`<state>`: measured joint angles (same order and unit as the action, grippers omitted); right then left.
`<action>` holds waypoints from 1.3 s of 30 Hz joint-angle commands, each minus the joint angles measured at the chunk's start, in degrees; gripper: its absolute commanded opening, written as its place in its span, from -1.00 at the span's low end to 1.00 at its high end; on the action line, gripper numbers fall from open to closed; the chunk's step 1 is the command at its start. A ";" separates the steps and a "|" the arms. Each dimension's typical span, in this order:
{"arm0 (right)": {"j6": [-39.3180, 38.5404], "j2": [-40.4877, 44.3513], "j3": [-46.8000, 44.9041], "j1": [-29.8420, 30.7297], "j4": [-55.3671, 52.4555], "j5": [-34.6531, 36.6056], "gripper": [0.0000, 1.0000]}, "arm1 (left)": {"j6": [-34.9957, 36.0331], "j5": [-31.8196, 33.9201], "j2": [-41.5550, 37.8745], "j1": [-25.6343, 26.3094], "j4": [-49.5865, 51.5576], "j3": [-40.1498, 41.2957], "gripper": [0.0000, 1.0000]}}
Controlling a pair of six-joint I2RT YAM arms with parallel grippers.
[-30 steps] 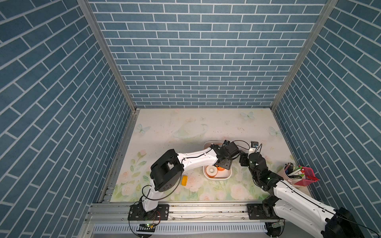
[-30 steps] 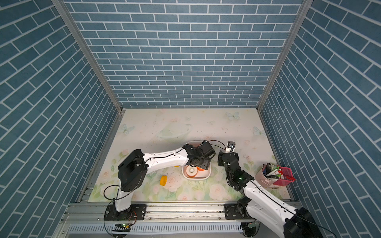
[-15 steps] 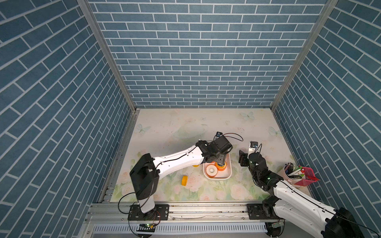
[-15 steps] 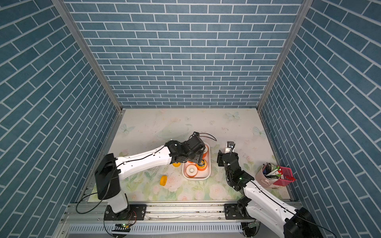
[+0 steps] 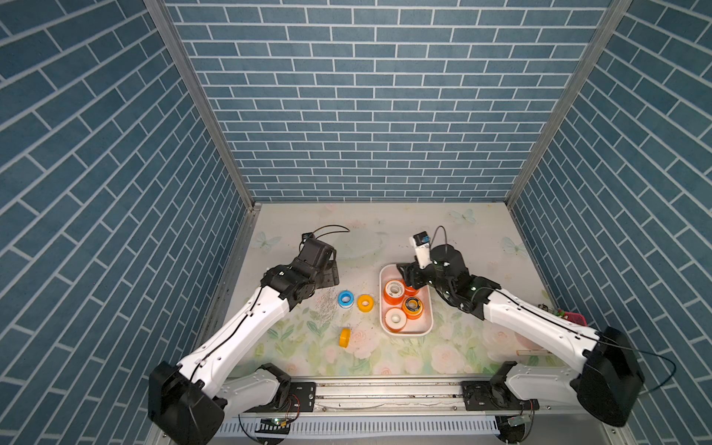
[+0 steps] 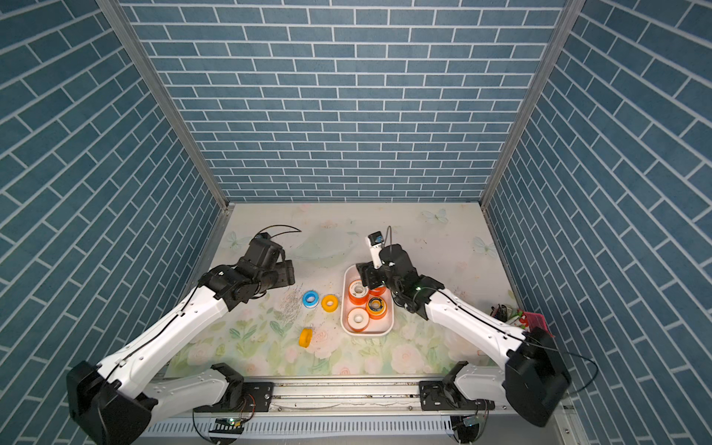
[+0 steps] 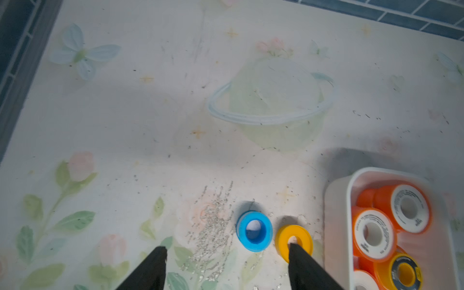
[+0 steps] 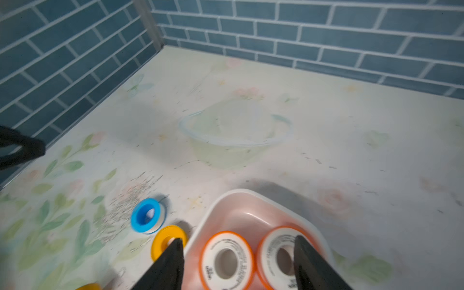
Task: Put the sealing tape into the storage box
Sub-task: Pick up the sealing tape at the center of the board.
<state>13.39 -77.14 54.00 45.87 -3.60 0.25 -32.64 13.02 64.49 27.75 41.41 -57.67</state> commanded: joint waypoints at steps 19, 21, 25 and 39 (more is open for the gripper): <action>-16.95 -46.53 46.59 10.64 -40.80 -2.10 0.58 | 6.37 -4.12 -5.82 -11.04 -3.41 6.52 0.82; -17.50 -47.80 47.59 10.65 -41.74 -2.12 0.63 | 6.37 -4.01 -5.98 -11.05 -3.35 6.52 0.82; -18.04 -48.19 47.57 11.07 -42.71 -2.09 0.67 | 6.28 -3.91 -6.83 -11.05 -3.70 6.78 0.83; -19.45 -51.04 46.71 13.50 -44.88 -1.40 0.63 | 6.26 -3.75 -5.81 -11.05 -3.44 6.72 0.84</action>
<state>-4.86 -126.82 100.55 59.42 -45.82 -2.09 -27.14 9.13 58.39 17.15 37.82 -51.59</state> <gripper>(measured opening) 0.819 0.918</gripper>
